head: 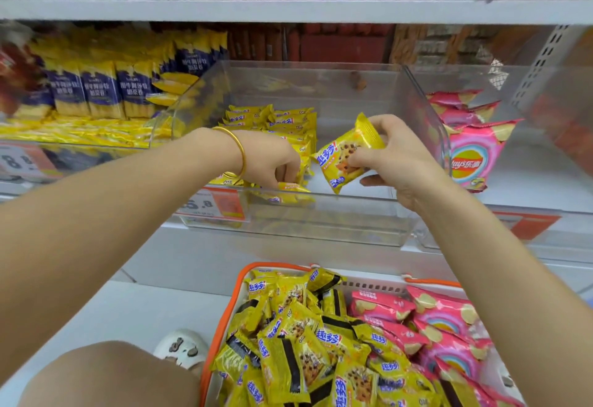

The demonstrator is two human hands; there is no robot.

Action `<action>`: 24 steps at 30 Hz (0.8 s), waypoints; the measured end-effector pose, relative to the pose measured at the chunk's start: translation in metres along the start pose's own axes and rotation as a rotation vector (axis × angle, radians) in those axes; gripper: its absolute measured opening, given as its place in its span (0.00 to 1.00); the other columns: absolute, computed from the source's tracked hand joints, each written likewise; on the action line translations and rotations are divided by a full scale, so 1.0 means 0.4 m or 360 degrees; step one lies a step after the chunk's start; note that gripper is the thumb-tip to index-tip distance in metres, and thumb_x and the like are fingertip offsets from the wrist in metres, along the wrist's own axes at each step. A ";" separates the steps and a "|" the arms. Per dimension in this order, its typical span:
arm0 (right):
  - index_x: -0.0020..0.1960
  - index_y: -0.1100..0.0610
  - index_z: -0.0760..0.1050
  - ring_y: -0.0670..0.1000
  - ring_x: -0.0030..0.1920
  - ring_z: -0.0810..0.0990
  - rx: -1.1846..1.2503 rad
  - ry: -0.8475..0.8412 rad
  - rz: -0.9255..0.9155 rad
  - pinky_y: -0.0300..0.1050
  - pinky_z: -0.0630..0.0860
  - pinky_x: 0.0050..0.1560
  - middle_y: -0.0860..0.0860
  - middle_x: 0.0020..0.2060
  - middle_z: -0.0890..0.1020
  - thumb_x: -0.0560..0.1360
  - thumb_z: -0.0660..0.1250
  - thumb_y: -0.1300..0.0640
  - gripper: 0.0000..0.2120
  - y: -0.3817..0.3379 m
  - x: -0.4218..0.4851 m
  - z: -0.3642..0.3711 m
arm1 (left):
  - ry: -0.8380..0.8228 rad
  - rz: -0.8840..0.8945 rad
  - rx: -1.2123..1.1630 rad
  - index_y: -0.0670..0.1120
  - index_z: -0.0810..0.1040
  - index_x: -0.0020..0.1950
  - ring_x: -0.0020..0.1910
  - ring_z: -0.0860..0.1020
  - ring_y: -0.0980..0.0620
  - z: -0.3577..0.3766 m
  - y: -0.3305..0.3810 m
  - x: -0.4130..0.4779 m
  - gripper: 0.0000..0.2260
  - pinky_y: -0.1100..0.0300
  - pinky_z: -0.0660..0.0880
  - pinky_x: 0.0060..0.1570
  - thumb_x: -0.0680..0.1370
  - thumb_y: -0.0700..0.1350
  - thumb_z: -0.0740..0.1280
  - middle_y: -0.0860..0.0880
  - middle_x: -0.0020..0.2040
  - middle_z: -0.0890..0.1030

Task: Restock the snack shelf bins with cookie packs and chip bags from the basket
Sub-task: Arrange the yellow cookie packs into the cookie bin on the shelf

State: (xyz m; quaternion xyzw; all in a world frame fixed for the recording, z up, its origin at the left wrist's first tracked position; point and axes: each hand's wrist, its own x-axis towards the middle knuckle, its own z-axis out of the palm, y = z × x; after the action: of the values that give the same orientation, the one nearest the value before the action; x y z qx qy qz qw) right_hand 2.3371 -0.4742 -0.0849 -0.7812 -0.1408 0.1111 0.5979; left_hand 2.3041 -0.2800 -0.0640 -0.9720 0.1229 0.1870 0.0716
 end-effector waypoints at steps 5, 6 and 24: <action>0.42 0.54 0.72 0.51 0.37 0.78 -0.0238 -0.0371 0.0021 0.46 0.78 0.40 0.52 0.35 0.77 0.67 0.68 0.72 0.14 -0.014 0.000 -0.007 | 0.0252 -0.0062 -0.0077 0.47 0.79 0.51 0.43 0.73 0.53 0.019 -0.029 0.008 0.06 0.62 0.66 0.36 0.75 0.42 0.68 0.51 0.45 0.77; 0.41 0.54 0.73 0.49 0.34 0.76 -0.0290 -0.0455 0.0016 0.40 0.76 0.36 0.51 0.34 0.76 0.67 0.69 0.73 0.15 -0.016 -0.001 -0.003 | 0.0291 -0.0089 -0.0122 0.47 0.79 0.51 0.44 0.73 0.52 0.022 -0.031 0.010 0.05 0.62 0.66 0.39 0.75 0.42 0.68 0.51 0.45 0.76; 0.39 0.60 0.78 0.59 0.39 0.85 -0.1031 -0.0860 0.0325 0.53 0.82 0.46 0.55 0.30 0.84 0.70 0.73 0.60 0.05 -0.051 0.024 0.158 | 0.0426 -0.0261 -0.0733 0.40 0.81 0.45 0.53 0.76 0.43 0.074 0.030 -0.114 0.26 0.48 0.72 0.56 0.70 0.56 0.51 0.40 0.51 0.79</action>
State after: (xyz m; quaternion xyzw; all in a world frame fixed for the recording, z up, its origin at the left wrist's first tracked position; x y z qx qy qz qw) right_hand 2.3226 -0.4088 -0.0818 -0.8813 -0.2419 0.3204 0.2493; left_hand 2.2496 -0.2764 -0.0749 -0.9854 0.0064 0.0737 -0.1532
